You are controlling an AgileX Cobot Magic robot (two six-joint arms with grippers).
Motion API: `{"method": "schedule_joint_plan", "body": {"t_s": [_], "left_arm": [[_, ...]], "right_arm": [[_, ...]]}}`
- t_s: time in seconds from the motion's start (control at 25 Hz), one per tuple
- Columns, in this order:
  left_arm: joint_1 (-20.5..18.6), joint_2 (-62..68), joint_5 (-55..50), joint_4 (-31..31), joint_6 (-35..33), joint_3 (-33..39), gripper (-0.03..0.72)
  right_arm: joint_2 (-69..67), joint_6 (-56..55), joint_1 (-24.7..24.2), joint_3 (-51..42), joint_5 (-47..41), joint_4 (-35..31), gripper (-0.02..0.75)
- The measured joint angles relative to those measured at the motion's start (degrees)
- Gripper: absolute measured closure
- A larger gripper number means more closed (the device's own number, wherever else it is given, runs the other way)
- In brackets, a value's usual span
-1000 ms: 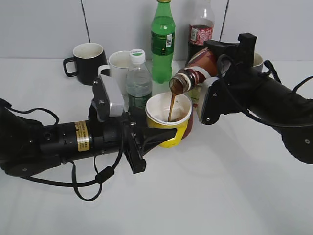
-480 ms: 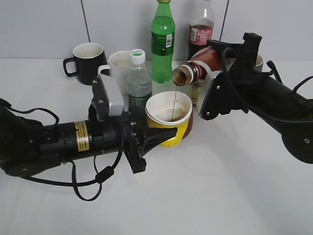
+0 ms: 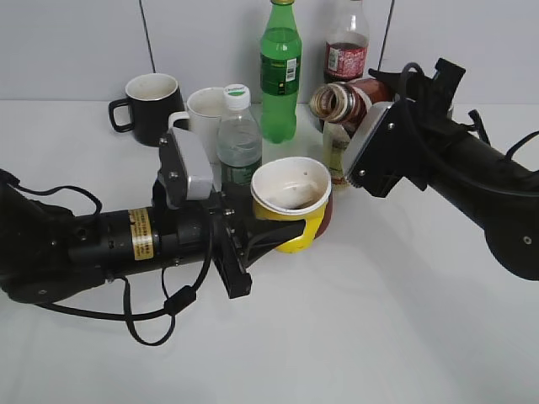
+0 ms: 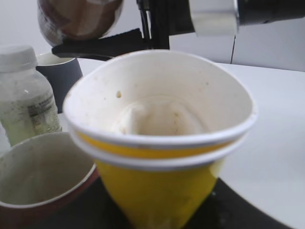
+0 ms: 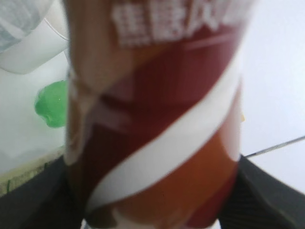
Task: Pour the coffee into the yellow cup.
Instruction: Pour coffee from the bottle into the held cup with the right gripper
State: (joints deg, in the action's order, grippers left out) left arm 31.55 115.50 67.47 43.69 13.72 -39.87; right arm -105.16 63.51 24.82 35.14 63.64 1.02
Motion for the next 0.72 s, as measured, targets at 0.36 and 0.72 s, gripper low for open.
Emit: {"method": "schedule_joint_plan", "body": {"t_s": [0.36, 0.72], "left_arm": [[-0.19, 0.0, 1.19, -0.8, 0.0, 0.0, 0.413], [-3.34, -0.94, 1.35, -1.02, 0.0, 0.77, 0.413]], "right_arm": [[0.0, -21.29, 0.0, 0.0, -0.06, -1.68, 0.227], [0.0, -43.3, 0.0, -4.14, -0.06, -8.37, 0.227]]}}
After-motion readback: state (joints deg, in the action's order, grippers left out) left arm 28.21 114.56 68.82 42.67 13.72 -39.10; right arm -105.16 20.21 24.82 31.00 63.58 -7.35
